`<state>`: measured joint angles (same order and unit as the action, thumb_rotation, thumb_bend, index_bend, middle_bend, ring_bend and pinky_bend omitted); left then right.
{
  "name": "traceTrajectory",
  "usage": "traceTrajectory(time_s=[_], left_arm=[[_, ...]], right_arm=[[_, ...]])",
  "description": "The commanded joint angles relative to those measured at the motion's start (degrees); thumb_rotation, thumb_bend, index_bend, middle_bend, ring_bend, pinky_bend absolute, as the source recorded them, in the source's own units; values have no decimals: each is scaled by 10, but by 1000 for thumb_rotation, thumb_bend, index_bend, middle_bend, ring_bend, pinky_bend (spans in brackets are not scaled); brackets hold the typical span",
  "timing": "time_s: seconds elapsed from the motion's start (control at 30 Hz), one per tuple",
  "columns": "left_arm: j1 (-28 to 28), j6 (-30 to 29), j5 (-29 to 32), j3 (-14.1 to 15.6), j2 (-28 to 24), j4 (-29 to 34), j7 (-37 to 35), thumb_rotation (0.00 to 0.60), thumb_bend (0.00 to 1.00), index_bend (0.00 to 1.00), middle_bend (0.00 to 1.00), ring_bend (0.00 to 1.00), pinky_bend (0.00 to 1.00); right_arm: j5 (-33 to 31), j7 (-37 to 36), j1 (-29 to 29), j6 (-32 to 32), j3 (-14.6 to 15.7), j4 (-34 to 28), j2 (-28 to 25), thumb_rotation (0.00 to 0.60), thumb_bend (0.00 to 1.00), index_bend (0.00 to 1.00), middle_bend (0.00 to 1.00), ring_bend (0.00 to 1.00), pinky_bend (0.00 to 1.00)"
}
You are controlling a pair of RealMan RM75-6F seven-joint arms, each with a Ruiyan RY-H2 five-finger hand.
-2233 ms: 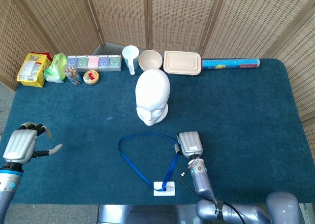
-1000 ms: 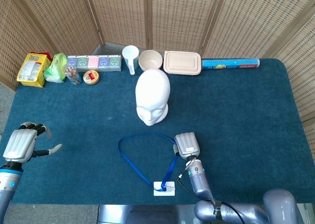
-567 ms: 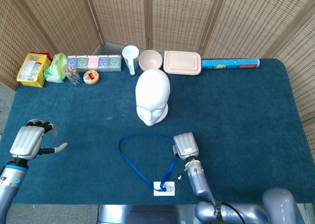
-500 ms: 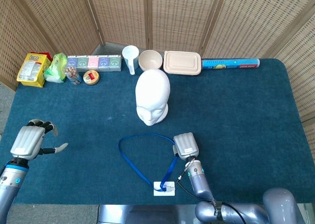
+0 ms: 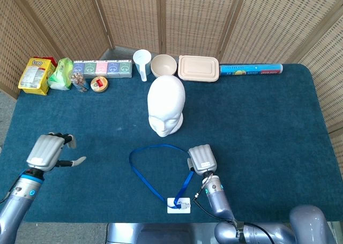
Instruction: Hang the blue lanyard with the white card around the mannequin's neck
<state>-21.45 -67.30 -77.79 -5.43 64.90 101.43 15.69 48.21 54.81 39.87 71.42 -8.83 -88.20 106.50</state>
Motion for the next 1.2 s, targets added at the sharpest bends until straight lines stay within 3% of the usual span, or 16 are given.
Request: traceTrajectory(time_s=[0.03,0.17,0.27,0.37,0.57,0.77,1.2], left_arm=[[-19,17,2,-5,10,7,27,302,157,521,710,665,654],[-47,24,5,-14,36,1,104,309,157,521,947,920,825],[-61,20,7,-20,62,-3,147,302,159,521,1000,1000,934],[-75,25,21,-24,95,-5,178,301,187,521,1000,1000,994],[-93,39,76,-26,151,-13,216,319,279,521,1000,1000,1000],[-100,19,131,-34,211,-24,243,347,299,529,1000,1000,1000],[-138,22,190,-35,280,-81,300,419,335,560,1000,1000,1000]], right_arm=[[3,-2,-1,1,2,-3,-2,447,576,646,1000,1000,1000],[10,-4,-3,2,6,-13,-8,450,577,647,1000,1000,1000],[13,-8,-6,3,7,-19,-12,453,577,647,1000,1000,1000],[15,-14,-8,1,10,-24,-15,460,577,648,1000,1000,1000],[19,-23,-12,-3,15,-27,-21,468,578,649,1000,1000,1000],[21,-32,-16,-8,17,-30,-28,473,578,650,1000,1000,1000],[18,-44,-19,-17,18,-24,-30,485,580,653,1000,1000,1000]])
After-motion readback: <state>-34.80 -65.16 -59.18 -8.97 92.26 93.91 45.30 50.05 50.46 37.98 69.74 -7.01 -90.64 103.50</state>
